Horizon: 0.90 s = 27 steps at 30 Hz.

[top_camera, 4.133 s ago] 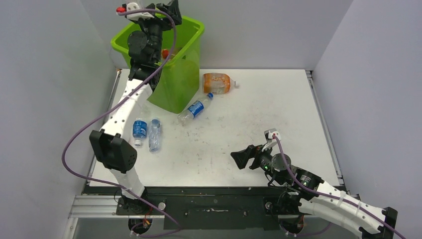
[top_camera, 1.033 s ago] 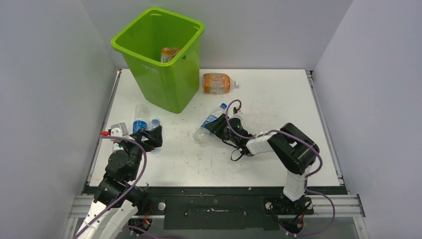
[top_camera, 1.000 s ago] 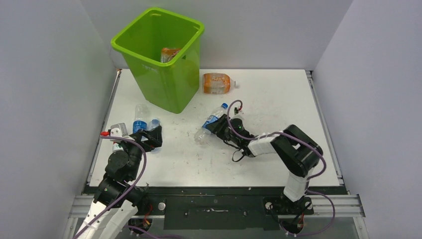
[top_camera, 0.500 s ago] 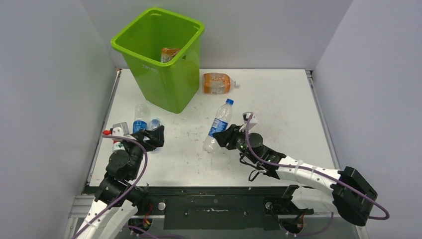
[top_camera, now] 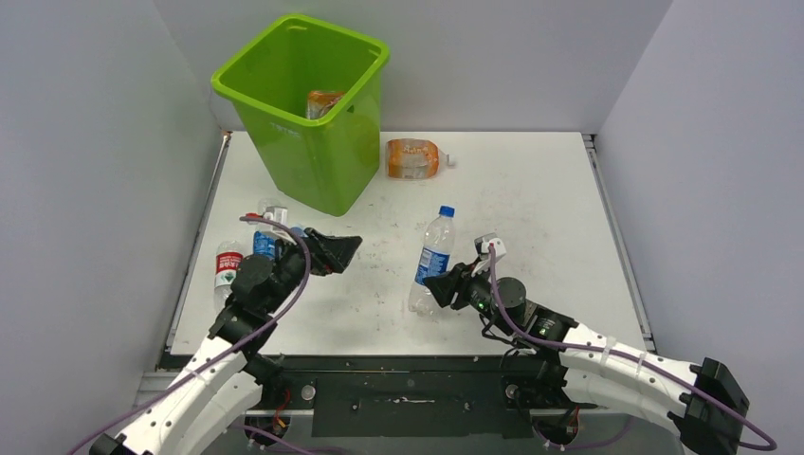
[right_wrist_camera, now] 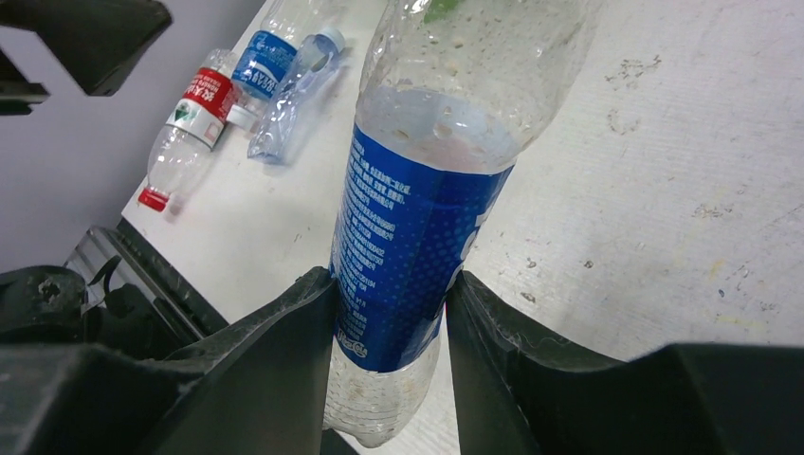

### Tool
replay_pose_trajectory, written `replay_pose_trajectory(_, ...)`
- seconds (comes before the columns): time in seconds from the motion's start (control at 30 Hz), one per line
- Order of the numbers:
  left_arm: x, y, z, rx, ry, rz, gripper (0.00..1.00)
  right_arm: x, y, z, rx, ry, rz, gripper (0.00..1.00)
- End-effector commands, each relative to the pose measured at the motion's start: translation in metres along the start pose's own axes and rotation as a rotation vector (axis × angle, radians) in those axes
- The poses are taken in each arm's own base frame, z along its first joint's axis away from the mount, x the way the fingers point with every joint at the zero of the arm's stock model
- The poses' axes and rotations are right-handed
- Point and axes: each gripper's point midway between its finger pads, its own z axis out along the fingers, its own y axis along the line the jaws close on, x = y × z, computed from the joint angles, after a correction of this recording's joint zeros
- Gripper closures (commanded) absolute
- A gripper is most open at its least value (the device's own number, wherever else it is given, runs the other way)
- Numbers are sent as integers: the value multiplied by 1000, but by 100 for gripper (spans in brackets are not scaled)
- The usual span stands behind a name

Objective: Put the plastic bottles in the bin
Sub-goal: Pick up the plastic bottle at the center of the board.

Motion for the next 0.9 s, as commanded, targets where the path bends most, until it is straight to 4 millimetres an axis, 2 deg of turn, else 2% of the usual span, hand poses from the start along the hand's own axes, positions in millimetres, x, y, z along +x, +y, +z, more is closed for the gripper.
replay_pose_trajectory(0.0, -13, -60, 9, 242, 24, -90, 4, -1, 10, -9, -46, -11, -29, 77)
replay_pose_trajectory(0.1, -12, -69, 12, 280, 34, -94, 4, 3, 17, -12, -58, 7, -55, 77)
replay_pose_trajectory(0.3, -9, -69, 12, 301, 24, -58, 4, 3, 34, -17, -83, 11, -132, 77)
replay_pose_trajectory(0.57, -15, -83, 6, 366, 17, -24, 4, 14, 75, -31, -199, 1, -264, 78)
replay_pose_trajectory(0.7, -10, -88, 9, 390, 57, -6, 4, 21, 94, -28, -237, 37, -352, 78)
replay_pose_trajectory(0.87, 0, -95, 16, 424, 134, -28, 4, 21, 105, -23, -247, 13, -373, 79)
